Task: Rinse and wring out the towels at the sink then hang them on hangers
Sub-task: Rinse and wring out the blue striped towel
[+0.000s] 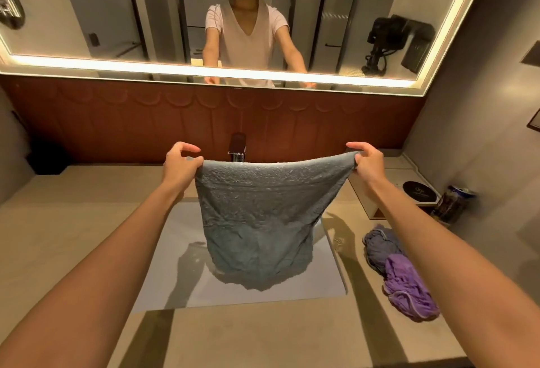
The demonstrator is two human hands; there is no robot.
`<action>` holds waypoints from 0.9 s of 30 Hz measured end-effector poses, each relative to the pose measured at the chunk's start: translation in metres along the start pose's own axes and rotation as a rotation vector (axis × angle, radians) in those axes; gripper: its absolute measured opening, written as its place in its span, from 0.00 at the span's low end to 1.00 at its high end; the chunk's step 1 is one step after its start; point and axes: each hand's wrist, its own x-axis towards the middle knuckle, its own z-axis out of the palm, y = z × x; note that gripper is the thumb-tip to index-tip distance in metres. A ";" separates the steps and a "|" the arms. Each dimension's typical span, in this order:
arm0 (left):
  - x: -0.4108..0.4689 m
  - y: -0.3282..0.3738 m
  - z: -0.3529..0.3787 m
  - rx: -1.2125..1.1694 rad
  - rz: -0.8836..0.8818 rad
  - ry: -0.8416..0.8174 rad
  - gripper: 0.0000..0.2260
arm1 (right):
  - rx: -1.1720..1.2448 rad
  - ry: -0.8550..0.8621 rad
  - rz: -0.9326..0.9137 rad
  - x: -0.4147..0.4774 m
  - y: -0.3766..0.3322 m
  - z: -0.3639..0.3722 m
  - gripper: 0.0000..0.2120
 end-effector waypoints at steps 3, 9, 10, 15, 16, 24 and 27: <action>-0.003 0.006 -0.002 0.210 0.132 0.001 0.05 | -0.247 0.030 -0.102 0.005 0.001 0.002 0.16; -0.003 0.017 -0.008 0.359 0.165 0.047 0.11 | -0.737 -0.129 -0.164 0.003 -0.006 -0.001 0.16; -0.004 0.017 -0.008 0.379 0.166 0.027 0.11 | -0.757 -0.169 -0.144 0.003 -0.008 0.000 0.16; 0.001 0.018 -0.020 0.459 0.119 -0.225 0.15 | -0.505 -0.415 0.037 0.005 -0.019 0.004 0.10; 0.003 0.016 -0.021 0.561 0.115 -0.243 0.14 | -0.506 -0.518 0.052 0.004 -0.021 0.002 0.09; 0.002 0.008 -0.018 0.624 0.019 -0.140 0.12 | -0.602 -0.704 0.035 -0.001 -0.025 0.004 0.12; 0.002 0.010 -0.012 0.480 -0.030 -0.050 0.16 | -0.315 -0.638 0.222 -0.007 -0.028 0.015 0.08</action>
